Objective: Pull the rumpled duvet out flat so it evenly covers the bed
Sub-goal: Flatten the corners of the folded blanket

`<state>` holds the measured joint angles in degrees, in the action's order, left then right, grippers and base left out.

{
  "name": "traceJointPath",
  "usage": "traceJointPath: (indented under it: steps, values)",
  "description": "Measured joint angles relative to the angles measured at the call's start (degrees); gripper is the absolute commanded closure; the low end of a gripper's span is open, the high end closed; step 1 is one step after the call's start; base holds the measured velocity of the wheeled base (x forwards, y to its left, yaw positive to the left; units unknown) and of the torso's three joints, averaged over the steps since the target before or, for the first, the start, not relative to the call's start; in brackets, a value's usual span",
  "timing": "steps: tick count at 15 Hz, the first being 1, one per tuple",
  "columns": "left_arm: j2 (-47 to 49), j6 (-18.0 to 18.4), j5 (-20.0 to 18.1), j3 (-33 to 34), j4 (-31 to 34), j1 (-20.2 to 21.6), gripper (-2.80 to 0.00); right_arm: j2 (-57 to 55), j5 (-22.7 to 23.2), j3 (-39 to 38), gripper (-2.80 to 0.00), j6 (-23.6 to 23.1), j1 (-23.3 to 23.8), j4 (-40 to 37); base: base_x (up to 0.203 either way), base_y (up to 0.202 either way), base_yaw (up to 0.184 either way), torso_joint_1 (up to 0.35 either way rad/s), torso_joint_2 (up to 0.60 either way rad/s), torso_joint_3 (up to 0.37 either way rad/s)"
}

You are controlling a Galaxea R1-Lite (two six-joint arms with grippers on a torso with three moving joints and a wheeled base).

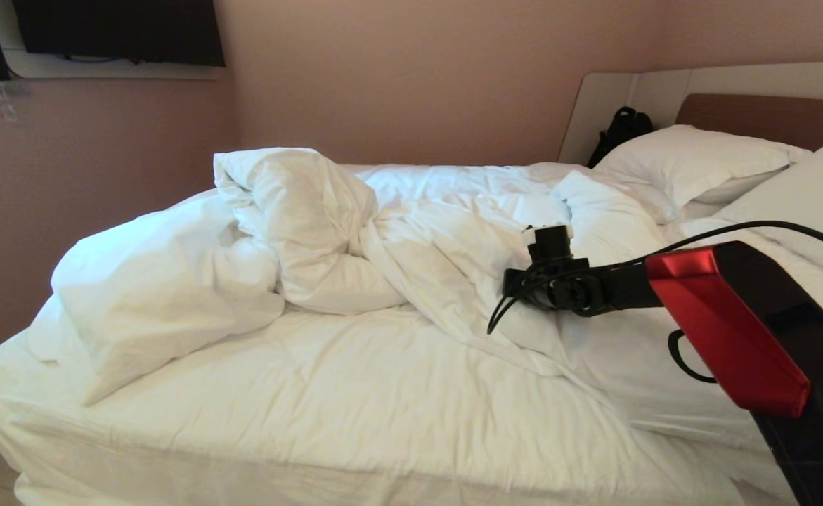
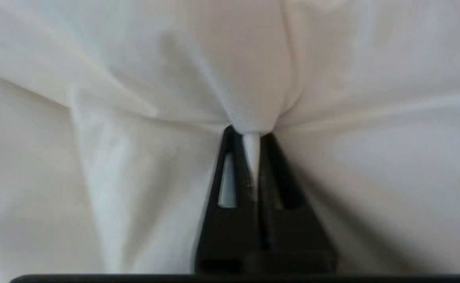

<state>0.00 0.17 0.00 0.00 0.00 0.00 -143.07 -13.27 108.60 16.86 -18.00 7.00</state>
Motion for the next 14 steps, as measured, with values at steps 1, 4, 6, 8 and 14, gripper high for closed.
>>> traceJointPath:
  steps: [1, 4, 6, 8, 14]
  values:
    - [0.0, 0.0, 0.0, 0.0, 0.0, 0.0, 0.00, 1.2, 0.2, -0.6, 0.00, 0.6, 0.0, 0.0, 0.000, 0.000, 0.000, 0.000, 0.00, 0.000]
    - [0.0, 0.0, 0.0, 0.0, 0.0, 0.0, 0.00, 6.0, 0.9, -3.4, 0.00, 1.9, 0.0, -0.7, 0.000, 0.000, 0.000, 0.000, 0.00, 0.000]
    - [0.0, 0.0, 0.0, 0.0, 0.0, 0.0, 0.00, 10.1, 2.3, -5.9, 0.00, 3.3, 0.0, -1.8, 0.000, 0.000, 0.000, 0.000, 0.00, 0.000]
    - [0.0, 0.0, 0.0, 0.0, 0.0, 0.0, 0.00, 15.7, 4.8, -8.6, 0.00, 5.0, 0.2, -3.4, 0.000, 0.000, 0.000, 0.000, 0.00, 0.000]
    - [0.0, 0.0, 0.0, 0.0, 0.0, 0.0, 0.00, 33.7, 12.6, -18.0, 0.00, 9.1, 1.6, -10.3, 0.000, 0.000, 0.000, 0.000, 0.00, 0.000]
